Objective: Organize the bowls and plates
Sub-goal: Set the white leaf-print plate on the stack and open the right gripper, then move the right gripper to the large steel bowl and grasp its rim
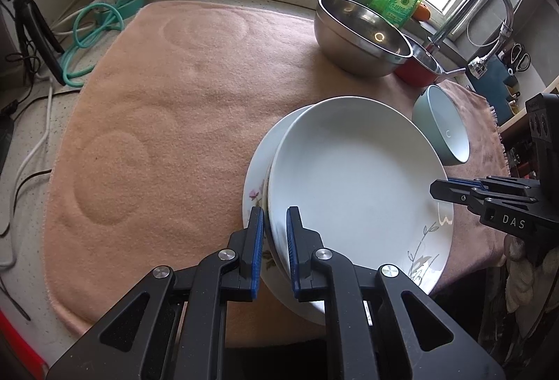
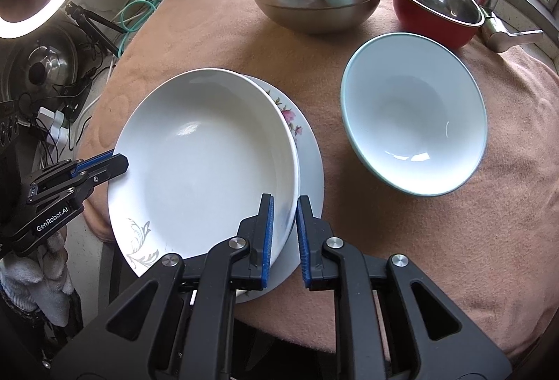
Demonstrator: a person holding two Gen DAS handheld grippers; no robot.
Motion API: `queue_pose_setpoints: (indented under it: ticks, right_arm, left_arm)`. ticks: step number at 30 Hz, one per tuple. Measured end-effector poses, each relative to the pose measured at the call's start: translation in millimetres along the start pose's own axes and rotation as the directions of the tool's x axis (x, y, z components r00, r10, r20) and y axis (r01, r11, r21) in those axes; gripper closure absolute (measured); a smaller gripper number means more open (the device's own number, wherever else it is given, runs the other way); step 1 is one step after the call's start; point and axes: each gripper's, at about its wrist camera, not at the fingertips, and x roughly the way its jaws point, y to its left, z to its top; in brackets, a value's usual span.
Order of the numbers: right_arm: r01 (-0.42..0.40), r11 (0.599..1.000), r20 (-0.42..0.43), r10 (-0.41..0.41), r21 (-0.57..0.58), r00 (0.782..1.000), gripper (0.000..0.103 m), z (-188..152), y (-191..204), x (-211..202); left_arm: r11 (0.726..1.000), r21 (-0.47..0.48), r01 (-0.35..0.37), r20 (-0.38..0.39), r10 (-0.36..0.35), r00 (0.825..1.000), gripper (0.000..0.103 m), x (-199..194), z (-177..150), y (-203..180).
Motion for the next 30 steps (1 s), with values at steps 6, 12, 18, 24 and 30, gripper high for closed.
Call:
queue_pose_setpoints:
  ticks: [6, 12, 18, 24, 30]
  right_arm:
    - [-0.004, 1.0, 0.012, 0.004, 0.013, 1.0, 0.089, -1.2, -3.2, -4.0]
    - [-0.023, 0.998, 0.034, 0.021, 0.06, 0.999, 0.089, 0.7, -12.4, -12.2]
    - [-0.053, 0.995, 0.077, 0.046, 0.08, 0.996, 0.088, 5.4, -13.5, -26.9]
    - [-0.051, 0.993, 0.186, 0.031, 0.102, 0.982, 0.067, 24.1, -17.8, -56.0]
    - [-0.029, 0.985, 0.256, -0.017, 0.172, 0.967, 0.067, 55.0, -34.3, -75.1]
  left_arm:
    - [1.0, 0.008, 0.002, 0.011, -0.002, 1.0, 0.092, -5.2, 4.4, -0.1]
    - [1.0, 0.017, 0.01, 0.027, -0.011, 1.0, 0.09, -11.4, 15.5, 0.4]
    - [0.999, 0.035, 0.04, 0.041, -0.041, 0.998, 0.09, -14.7, 32.2, -1.3]
    - [0.995, 0.057, 0.077, 0.054, -0.08, 0.995, 0.084, -16.0, 60.5, 0.5]
    - [0.989, 0.112, 0.099, 0.067, -0.107, 0.992, 0.074, -10.8, 98.9, -2.8]
